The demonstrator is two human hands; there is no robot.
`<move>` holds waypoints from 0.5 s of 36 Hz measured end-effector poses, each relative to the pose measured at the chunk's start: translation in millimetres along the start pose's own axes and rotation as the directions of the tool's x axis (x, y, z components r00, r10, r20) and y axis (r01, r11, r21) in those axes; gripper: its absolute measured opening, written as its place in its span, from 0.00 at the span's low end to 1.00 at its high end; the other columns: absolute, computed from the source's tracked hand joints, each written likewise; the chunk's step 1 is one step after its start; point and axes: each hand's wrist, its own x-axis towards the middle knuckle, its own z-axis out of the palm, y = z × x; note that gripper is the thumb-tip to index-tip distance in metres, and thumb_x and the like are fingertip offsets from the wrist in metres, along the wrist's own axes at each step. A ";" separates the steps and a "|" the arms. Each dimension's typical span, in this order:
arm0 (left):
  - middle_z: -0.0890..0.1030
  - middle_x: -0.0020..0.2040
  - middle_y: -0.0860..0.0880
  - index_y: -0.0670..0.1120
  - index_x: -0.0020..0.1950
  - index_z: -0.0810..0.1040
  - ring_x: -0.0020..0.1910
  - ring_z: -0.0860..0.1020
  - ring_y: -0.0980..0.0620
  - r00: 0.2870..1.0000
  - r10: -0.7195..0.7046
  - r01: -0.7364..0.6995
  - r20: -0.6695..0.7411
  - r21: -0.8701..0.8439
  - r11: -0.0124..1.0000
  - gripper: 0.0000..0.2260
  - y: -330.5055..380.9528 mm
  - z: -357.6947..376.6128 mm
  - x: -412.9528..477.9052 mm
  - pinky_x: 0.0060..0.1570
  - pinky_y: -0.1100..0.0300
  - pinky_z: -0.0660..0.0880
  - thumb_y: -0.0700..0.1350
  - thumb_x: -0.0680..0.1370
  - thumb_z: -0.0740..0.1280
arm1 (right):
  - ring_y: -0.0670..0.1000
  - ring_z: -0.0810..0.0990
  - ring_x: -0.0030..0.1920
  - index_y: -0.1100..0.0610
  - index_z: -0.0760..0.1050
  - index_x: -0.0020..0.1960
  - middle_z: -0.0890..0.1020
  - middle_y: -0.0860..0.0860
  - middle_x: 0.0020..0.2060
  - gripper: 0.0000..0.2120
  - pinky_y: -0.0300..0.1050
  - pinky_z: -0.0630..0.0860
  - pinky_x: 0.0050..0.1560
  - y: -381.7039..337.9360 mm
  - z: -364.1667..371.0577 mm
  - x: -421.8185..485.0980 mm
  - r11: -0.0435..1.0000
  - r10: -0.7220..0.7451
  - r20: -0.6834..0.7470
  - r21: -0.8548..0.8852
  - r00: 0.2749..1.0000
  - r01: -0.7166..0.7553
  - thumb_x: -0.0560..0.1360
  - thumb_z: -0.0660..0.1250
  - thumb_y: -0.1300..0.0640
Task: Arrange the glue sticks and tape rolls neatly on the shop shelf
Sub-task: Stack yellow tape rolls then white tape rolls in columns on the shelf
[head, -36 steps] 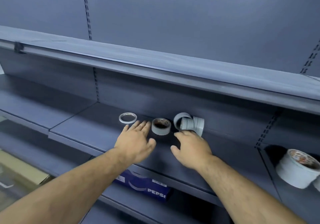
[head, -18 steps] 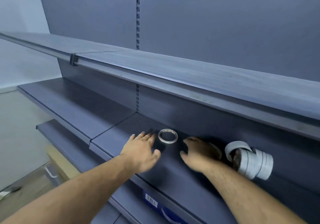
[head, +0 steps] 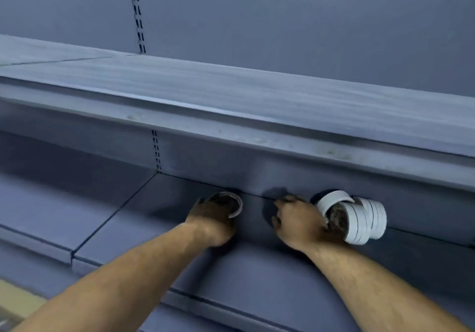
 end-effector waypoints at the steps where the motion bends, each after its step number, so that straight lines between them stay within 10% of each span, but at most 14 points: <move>1: 0.61 0.79 0.53 0.56 0.79 0.60 0.77 0.61 0.50 1.000 0.011 -0.011 0.003 0.011 1.000 0.27 -0.7 2.3 5.0 0.77 0.50 0.54 0.51 0.79 0.59 | 0.55 0.76 0.61 0.53 0.78 0.57 0.80 0.52 0.58 0.13 0.47 0.74 0.60 1.1 0.5 -0.9 1.000 0.018 -0.015 -0.003 1.000 -0.018 0.78 0.60 0.48; 7: 0.77 0.67 0.47 0.50 0.61 0.75 0.64 0.77 0.42 0.999 0.037 -0.037 -0.030 -0.004 0.999 0.13 -9.4 14.0 18.7 0.60 0.54 0.74 0.42 0.77 0.60 | 0.54 0.74 0.61 0.48 0.77 0.53 0.81 0.49 0.57 0.08 0.47 0.71 0.60 -4.3 3.2 -13.1 0.984 0.177 -0.027 -0.017 0.984 -0.177 0.75 0.64 0.52; 18: 0.81 0.58 0.47 0.53 0.46 0.71 0.56 0.80 0.44 0.979 0.197 -0.191 -0.055 0.106 0.976 0.09 -11.2 8.6 19.1 0.49 0.56 0.74 0.38 0.76 0.64 | 0.57 0.74 0.68 0.53 0.74 0.67 0.77 0.55 0.67 0.18 0.46 0.72 0.62 -14.6 8.6 -21.1 0.954 0.297 0.030 -0.060 0.954 -0.295 0.80 0.59 0.63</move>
